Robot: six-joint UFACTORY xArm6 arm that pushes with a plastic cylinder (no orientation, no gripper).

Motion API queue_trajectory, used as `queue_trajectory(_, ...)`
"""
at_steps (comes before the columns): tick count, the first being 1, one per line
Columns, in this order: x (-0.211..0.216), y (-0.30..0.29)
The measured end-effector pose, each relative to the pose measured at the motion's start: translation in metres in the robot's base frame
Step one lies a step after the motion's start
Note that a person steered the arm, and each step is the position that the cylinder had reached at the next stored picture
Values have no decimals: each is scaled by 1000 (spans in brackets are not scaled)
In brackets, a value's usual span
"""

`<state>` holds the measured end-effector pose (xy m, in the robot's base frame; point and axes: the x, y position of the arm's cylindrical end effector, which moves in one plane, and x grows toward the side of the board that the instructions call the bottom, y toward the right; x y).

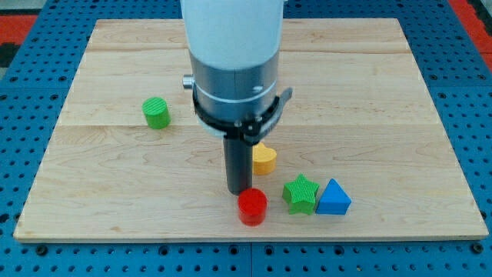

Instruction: Place the blue triangle towards the top right of the green star

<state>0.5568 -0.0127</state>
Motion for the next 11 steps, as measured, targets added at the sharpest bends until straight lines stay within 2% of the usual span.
queue_trajectory(2,10,-76)
queue_trajectory(3,61,-75)
queue_trajectory(4,62,-65)
queue_trajectory(5,62,-12)
queue_trajectory(7,62,10)
queue_trajectory(9,58,118)
queue_trajectory(10,49,139)
queue_trajectory(11,23,118)
